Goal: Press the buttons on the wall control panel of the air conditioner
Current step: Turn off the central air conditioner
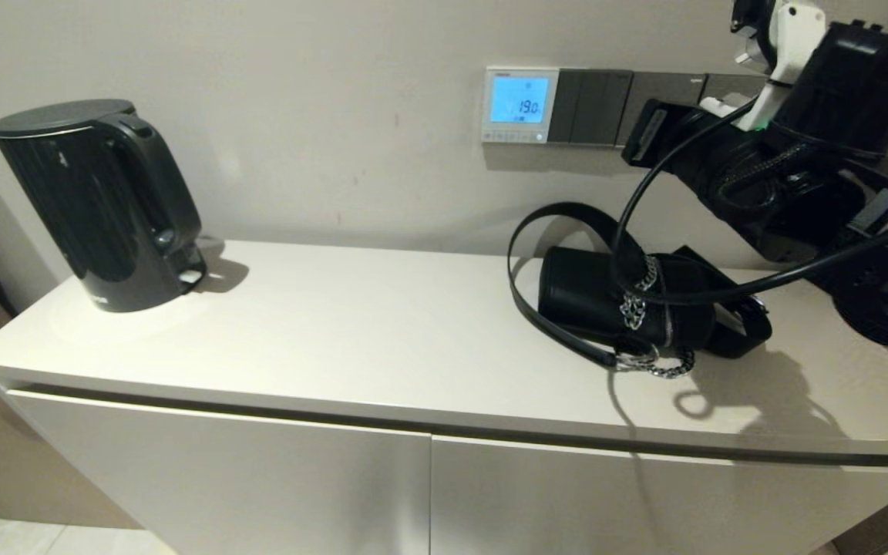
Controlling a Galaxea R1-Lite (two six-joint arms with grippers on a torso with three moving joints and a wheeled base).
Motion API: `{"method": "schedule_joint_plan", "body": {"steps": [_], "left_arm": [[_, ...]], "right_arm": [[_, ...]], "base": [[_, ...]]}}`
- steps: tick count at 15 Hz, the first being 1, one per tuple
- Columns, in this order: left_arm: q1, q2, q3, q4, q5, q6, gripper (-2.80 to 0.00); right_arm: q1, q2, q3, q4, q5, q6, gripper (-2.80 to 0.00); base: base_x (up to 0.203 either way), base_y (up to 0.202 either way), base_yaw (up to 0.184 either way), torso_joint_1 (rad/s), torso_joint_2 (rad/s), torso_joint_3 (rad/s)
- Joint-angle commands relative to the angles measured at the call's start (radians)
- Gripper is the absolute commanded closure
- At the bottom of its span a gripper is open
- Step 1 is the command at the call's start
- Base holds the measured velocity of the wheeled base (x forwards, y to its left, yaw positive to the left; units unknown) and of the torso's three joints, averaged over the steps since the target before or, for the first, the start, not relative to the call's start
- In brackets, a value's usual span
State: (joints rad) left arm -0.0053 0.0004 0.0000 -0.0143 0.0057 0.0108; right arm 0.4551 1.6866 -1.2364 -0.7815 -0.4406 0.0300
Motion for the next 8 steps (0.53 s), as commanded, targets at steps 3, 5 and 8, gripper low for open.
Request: {"method": "schedule_joint_plan", "body": {"steps": [3, 5, 8], "left_arm": [[0.001, 0.000, 0.002, -0.001, 0.000, 0.000, 0.00], [0.001, 0.000, 0.002, 0.000, 0.000, 0.000, 0.00], [-0.001, 0.000, 0.002, 0.000, 0.000, 0.000, 0.00]], "right_arm": [[0.028, 0.081, -0.003, -0.068, -0.016, -0.028, 0.00], [0.058, 0.110, -0.007, -0.145, -0.060, -0.048, 0.00], [0.084, 0.149, -0.015, -0.223, -0.094, -0.088, 0.00]], "base": [[0.000, 0.000, 0.000, 0.000, 0.00, 0.000], [0.000, 0.000, 0.000, 0.000, 0.00, 0.000], [0.000, 0.000, 0.000, 0.000, 0.00, 0.000]]}}
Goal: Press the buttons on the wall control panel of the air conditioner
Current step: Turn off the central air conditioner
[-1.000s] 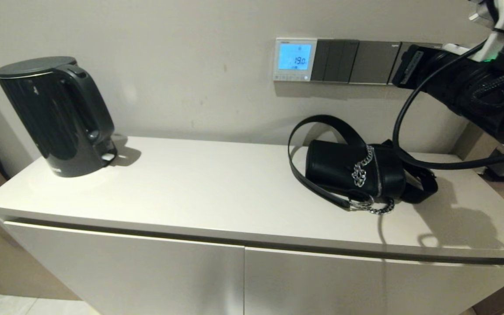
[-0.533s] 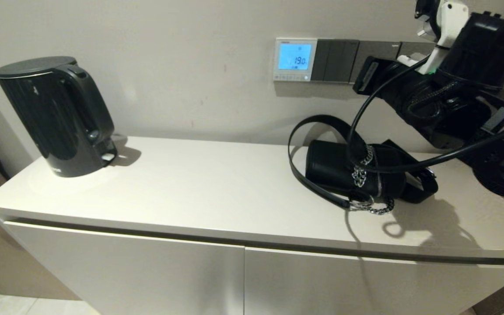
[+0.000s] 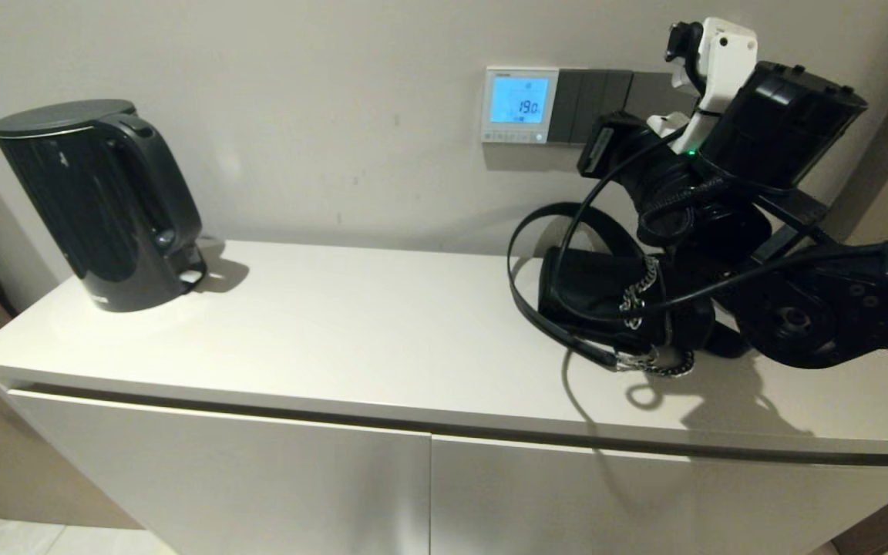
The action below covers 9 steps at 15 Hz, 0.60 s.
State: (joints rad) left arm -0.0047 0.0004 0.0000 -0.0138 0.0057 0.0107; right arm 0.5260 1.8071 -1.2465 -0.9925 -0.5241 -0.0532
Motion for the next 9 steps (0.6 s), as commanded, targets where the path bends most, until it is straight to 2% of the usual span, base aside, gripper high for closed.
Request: {"method": "schedule_joint_plan", "body": {"steps": [1, 9], "left_arm": [[-0.001, 0.000, 0.002, 0.000, 0.000, 0.000, 0.00], [0.000, 0.000, 0.002, 0.000, 0.000, 0.000, 0.00]], "right_arm": [[0.015, 0.039, -0.016, -0.012, -0.024, -0.006, 0.00], [0.016, 0.143, -0.124, -0.009, -0.032, -0.007, 0.00]], "base": [[0.000, 0.000, 0.000, 0.000, 0.00, 0.000], [0.000, 0.000, 0.000, 0.000, 0.00, 0.000]]}}
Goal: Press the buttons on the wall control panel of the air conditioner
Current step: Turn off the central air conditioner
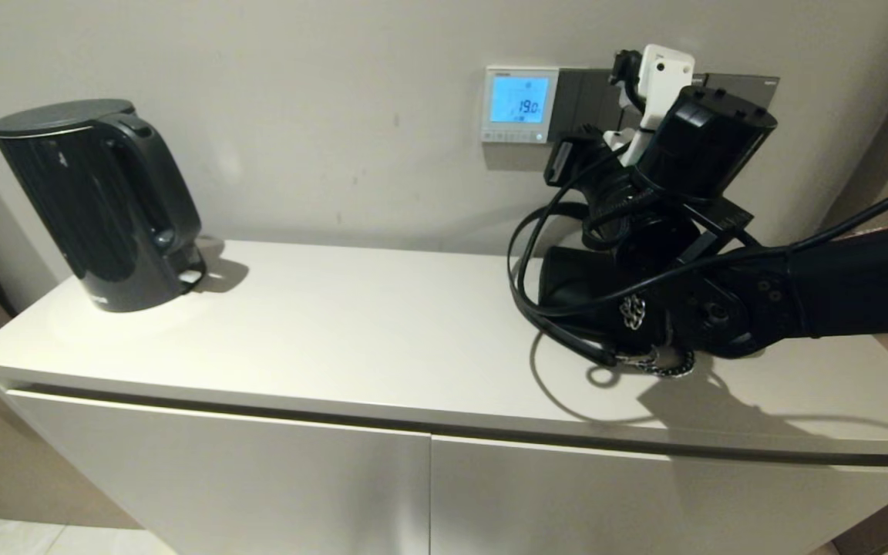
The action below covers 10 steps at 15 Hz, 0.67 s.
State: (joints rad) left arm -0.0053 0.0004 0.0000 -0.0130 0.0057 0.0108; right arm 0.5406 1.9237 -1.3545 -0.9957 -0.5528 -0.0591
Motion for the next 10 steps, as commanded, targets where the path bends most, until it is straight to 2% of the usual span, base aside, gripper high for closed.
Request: {"method": "schedule_joint_plan", "body": {"steps": [1, 10], "left_arm": [[0.001, 0.000, 0.002, -0.001, 0.000, 0.000, 0.00], [0.001, 0.000, 0.002, -0.001, 0.000, 0.000, 0.00]], "right_arm": [[0.001, 0.043, -0.026, -0.006, -0.008, -0.001, 0.00], [0.001, 0.106, -0.089, -0.012, -0.018, 0.001, 0.00]], "base": [[0.000, 0.000, 0.000, 0.000, 0.00, 0.000], [0.000, 0.000, 0.000, 0.000, 0.00, 0.000]]}}
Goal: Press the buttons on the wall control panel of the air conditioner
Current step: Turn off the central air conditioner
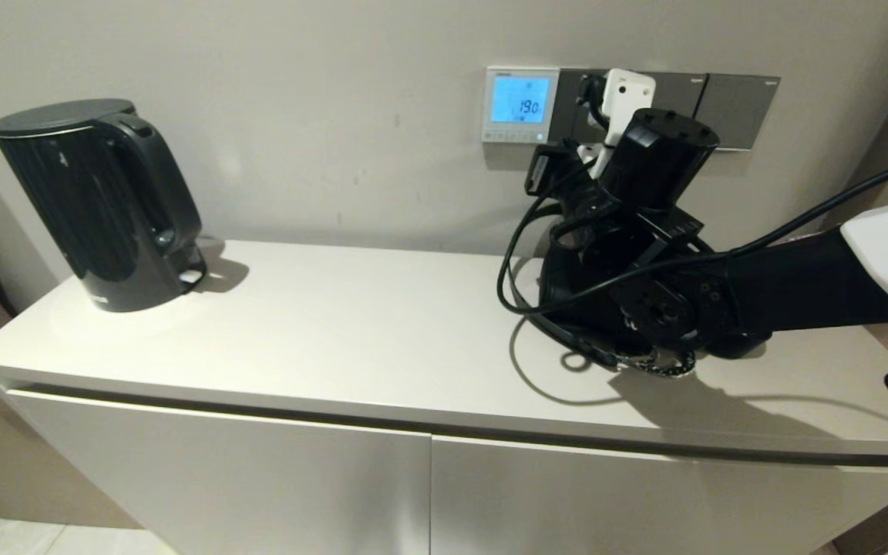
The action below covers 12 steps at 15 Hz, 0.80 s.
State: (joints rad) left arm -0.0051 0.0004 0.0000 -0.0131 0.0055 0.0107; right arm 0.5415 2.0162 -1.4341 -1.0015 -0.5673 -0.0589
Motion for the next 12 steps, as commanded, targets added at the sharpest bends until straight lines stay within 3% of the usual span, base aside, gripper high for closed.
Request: {"method": "schedule_joint_plan", "body": {"steps": [1, 12], "left_arm": [[0.001, 0.000, 0.002, -0.001, 0.001, 0.000, 0.00], [0.001, 0.000, 0.002, -0.001, 0.001, 0.000, 0.00]], "right_arm": [[0.000, 0.016, -0.016, -0.006, -0.003, 0.001, 0.00], [0.000, 0.059, -0.083, -0.003, -0.008, 0.002, 0.00]], "base": [[0.000, 0.000, 0.000, 0.000, 0.00, 0.000], [0.000, 0.000, 0.000, 0.000, 0.00, 0.000]]}}
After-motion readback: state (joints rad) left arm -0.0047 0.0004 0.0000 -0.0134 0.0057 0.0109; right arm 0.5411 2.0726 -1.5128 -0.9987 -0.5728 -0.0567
